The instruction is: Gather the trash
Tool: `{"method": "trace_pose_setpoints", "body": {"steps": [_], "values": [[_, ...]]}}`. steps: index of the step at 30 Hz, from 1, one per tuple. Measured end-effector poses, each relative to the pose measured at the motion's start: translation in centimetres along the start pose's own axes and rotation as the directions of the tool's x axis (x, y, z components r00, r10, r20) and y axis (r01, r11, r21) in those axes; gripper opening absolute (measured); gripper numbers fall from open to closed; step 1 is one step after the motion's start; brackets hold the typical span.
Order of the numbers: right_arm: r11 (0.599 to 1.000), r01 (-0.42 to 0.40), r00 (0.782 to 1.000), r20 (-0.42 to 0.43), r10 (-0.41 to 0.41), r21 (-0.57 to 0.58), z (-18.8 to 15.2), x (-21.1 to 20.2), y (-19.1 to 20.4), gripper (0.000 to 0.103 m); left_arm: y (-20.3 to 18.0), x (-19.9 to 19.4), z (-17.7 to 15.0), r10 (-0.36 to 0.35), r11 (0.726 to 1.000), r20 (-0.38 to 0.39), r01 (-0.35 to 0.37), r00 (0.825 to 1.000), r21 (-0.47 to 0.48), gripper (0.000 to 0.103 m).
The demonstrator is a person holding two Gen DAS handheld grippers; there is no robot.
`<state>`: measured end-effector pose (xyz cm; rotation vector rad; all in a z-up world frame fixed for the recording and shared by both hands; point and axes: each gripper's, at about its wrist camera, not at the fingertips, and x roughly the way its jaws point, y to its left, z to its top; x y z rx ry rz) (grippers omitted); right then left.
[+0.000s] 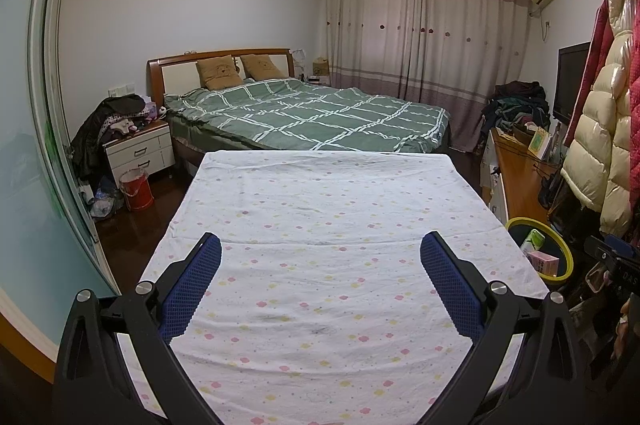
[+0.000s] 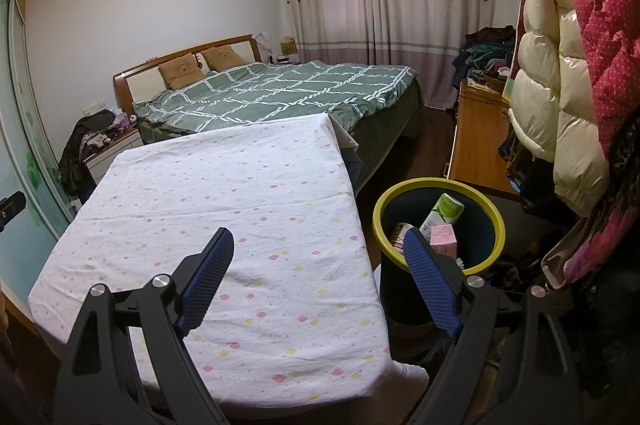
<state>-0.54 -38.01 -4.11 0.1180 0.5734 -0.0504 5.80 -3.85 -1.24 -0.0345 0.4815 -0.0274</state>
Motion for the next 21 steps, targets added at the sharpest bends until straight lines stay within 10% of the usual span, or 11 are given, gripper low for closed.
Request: {"method": "trace_pose_setpoints", "body": {"steps": [21], "values": [[1.000,0.004,1.000,0.000,-0.004,0.009,-0.21,0.16,-0.12,0.082,-0.03,0.20,-0.21,-0.010,1.000,-0.009,0.010,1.000,0.001,0.098]]}}
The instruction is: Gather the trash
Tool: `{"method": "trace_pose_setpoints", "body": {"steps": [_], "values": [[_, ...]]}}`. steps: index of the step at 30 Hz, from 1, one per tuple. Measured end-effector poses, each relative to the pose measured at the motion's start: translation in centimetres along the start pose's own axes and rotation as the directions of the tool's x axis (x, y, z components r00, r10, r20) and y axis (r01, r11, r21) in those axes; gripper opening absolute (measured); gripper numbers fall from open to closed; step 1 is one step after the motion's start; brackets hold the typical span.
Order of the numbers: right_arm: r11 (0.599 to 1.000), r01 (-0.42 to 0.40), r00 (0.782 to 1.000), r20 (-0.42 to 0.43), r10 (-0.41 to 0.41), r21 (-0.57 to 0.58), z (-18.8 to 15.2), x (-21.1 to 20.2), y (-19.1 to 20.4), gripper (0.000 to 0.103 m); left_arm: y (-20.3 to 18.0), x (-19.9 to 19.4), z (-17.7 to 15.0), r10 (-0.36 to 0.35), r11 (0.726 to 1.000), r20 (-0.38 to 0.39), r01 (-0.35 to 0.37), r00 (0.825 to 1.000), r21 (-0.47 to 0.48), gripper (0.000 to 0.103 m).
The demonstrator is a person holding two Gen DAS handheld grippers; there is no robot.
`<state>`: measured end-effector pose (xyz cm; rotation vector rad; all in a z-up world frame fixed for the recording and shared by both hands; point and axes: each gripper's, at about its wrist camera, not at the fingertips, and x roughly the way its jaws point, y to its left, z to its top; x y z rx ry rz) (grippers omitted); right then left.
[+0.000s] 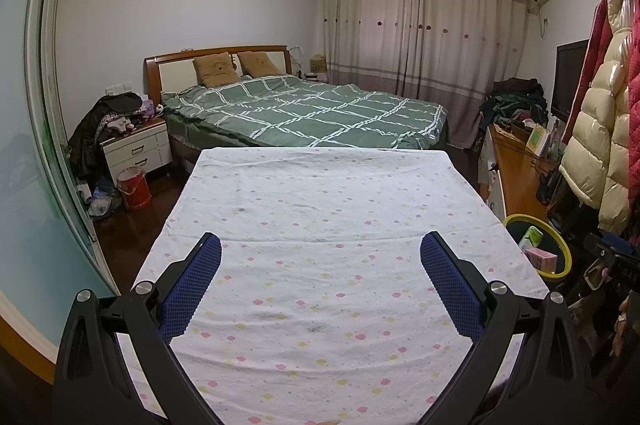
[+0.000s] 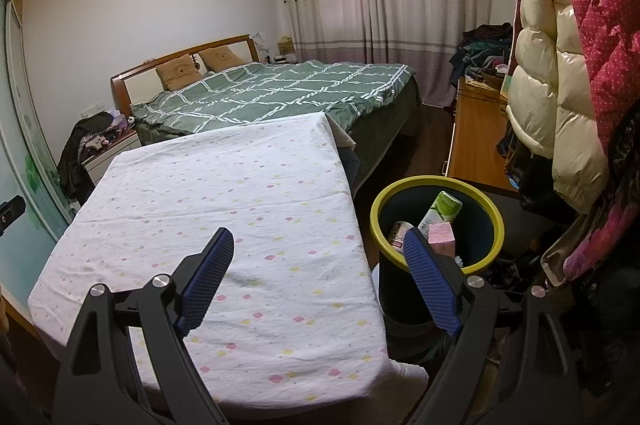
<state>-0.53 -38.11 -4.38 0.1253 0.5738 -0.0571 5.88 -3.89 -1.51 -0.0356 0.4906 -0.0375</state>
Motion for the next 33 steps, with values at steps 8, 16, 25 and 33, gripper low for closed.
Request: {"method": "trace_pose_setpoints", "body": {"steps": [8,16,25,33], "values": [[1.000,0.000,1.000,-0.001,0.000,0.001,-0.01,0.06,-0.02,0.082,0.25,0.13,-0.10,-0.009,1.000,-0.002,0.009,1.000,-0.003,0.098],[1.000,0.000,1.000,-0.002,0.000,0.003,-0.06,0.10,-0.02,0.082,0.26,0.11,-0.15,-0.011,1.000,-0.001,0.011,1.000,0.005,0.098],[1.000,-0.001,1.000,-0.006,0.001,0.003,-0.36,0.27,0.03,0.082,0.18,0.07,-0.15,-0.026,1.000,0.000,0.026,1.000,0.011,0.098],[1.000,-0.003,1.000,-0.011,0.003,0.003,-0.43,0.46,0.07,0.082,0.00,0.13,0.05,-0.037,0.999,0.000,0.037,0.999,0.012,0.098]]}}
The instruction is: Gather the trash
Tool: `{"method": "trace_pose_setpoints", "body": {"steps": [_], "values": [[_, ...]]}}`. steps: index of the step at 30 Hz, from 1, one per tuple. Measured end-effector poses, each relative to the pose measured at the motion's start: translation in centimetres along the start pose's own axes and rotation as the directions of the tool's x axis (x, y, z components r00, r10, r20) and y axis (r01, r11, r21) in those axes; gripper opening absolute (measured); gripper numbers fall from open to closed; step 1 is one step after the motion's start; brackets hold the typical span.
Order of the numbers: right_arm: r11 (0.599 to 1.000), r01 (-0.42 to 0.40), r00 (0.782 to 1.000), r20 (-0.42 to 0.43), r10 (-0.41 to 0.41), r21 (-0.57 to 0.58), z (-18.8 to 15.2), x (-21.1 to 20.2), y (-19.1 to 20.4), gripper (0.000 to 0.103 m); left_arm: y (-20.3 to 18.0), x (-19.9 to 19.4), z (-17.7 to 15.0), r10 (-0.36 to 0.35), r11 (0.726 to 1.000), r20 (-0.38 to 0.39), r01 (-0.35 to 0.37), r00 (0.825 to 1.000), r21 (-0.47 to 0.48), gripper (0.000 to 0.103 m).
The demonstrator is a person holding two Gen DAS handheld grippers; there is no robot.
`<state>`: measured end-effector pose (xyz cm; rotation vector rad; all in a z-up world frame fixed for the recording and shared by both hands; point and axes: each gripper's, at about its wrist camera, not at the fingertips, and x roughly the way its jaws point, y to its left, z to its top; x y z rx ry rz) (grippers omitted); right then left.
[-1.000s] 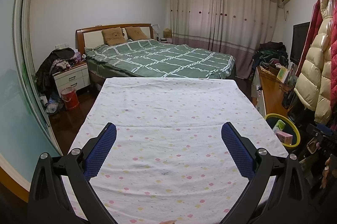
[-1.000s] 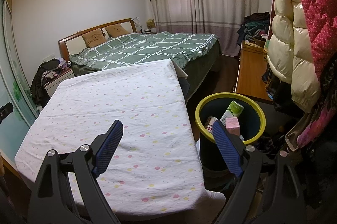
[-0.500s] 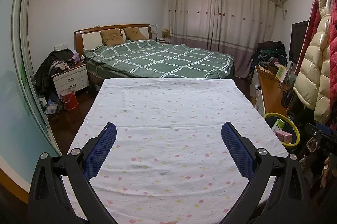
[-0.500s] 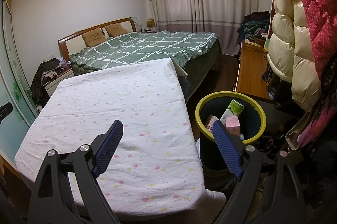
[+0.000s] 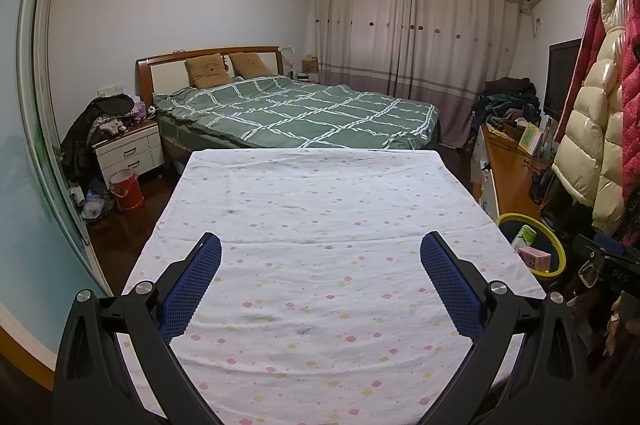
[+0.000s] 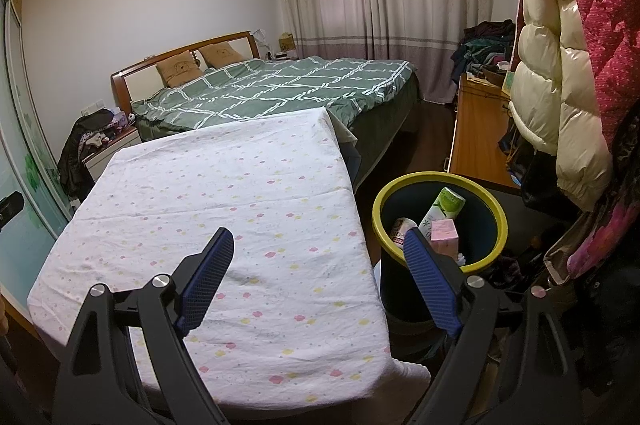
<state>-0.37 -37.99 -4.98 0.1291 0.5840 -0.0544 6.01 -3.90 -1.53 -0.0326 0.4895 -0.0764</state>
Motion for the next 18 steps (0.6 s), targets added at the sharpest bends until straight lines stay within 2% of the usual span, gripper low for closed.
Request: {"method": "trace_pose_setpoints", "body": {"steps": [18], "values": [[1.000,0.008,1.000,-0.028,-0.008,-0.004,0.3,1.2,0.3,0.082,0.0,2.8,0.0,-0.009,1.000,-0.050,0.010,0.999,0.009,0.098]]}}
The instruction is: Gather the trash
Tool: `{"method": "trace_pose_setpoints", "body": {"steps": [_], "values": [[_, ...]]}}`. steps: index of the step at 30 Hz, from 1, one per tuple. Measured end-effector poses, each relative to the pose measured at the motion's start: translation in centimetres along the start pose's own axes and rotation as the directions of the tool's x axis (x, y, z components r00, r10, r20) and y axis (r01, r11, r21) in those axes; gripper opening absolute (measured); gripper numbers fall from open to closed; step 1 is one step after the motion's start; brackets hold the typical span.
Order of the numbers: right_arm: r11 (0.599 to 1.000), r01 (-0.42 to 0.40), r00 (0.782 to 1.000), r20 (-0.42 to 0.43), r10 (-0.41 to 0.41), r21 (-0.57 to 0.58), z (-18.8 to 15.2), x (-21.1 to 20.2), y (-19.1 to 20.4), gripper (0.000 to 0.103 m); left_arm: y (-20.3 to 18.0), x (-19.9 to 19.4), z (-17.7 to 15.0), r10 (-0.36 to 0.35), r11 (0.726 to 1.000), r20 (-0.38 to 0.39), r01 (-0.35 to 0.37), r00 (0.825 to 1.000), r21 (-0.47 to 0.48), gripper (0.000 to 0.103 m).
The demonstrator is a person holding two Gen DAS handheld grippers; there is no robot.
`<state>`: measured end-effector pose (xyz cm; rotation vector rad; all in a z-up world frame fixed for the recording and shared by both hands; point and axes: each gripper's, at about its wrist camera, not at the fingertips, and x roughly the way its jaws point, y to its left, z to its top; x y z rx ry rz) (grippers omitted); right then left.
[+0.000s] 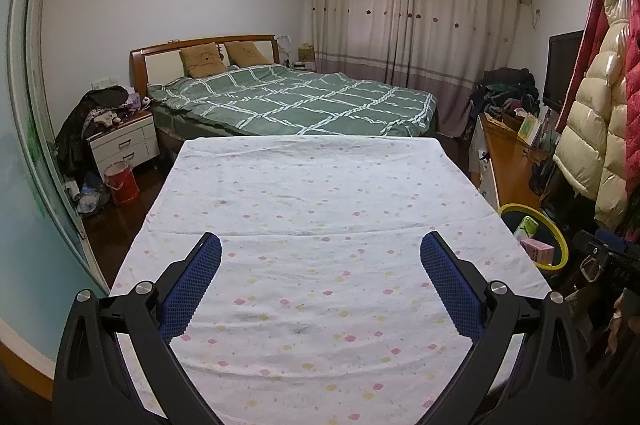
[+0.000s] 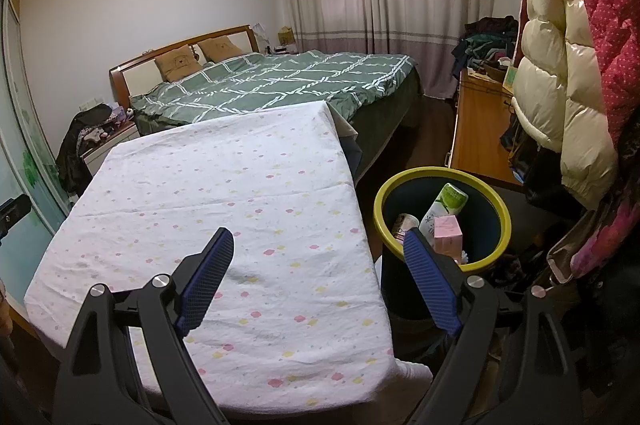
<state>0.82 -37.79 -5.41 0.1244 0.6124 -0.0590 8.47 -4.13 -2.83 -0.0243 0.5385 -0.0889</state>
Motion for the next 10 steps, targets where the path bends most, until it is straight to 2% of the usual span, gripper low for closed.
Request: {"method": "trace_pose_setpoints", "body": {"steps": [4,7,10], "values": [[1.000,-0.013,1.000,-0.025,0.013,-0.023,1.0,1.6,0.6,0.082,1.0,3.1,0.6,-0.013,0.999,-0.061,0.012,0.998,-0.030,0.098],[0.998,-0.040,0.998,-0.049,0.038,-0.039,2.3,3.7,1.4,0.084,2.4,6.6,1.3,0.009,0.999,-0.096,-0.014,0.995,-0.042,0.098],[0.995,-0.078,0.995,-0.074,0.074,-0.055,4.3,7.6,2.9,0.091,4.2,11.1,2.1,0.030,0.997,-0.133,-0.039,0.991,-0.061,0.098]]}}
